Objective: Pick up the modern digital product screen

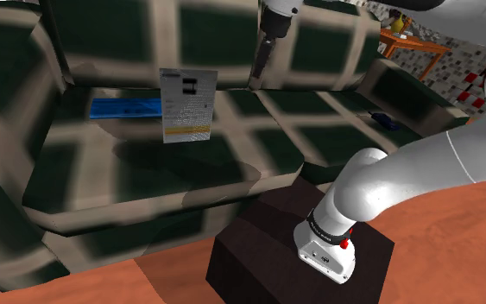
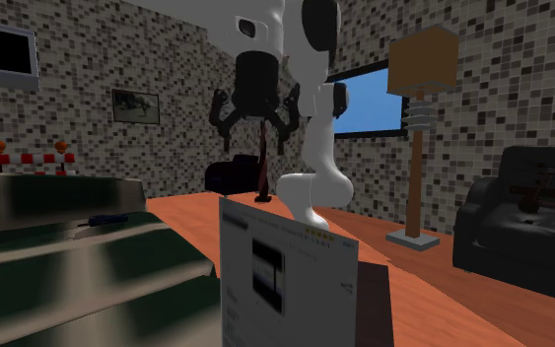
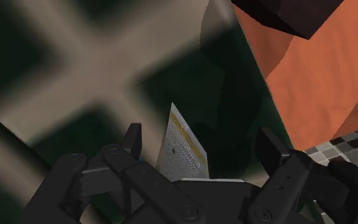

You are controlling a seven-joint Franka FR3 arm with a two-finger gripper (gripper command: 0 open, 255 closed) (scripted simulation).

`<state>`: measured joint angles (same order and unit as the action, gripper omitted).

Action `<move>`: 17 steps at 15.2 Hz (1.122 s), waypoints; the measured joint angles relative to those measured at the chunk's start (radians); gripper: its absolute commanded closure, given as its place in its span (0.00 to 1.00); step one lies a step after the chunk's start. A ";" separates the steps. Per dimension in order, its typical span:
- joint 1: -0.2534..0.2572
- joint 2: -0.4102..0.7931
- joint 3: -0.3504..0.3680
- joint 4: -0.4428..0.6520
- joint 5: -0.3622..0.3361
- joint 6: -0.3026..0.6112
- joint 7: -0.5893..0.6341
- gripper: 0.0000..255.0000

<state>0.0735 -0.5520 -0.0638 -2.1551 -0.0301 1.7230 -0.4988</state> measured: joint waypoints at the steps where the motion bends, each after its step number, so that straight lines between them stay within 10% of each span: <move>1: 0.012 0.039 -0.017 0.029 0.001 0.008 -0.055 0.00; 11: 0.113 0.435 -0.098 0.382 0.072 0.003 -0.545 0.00; 17: 0.116 0.458 -0.098 0.339 0.079 0.065 -0.578 0.00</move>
<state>0.1894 -0.0939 -0.1621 -1.8158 0.0487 1.7875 -1.0768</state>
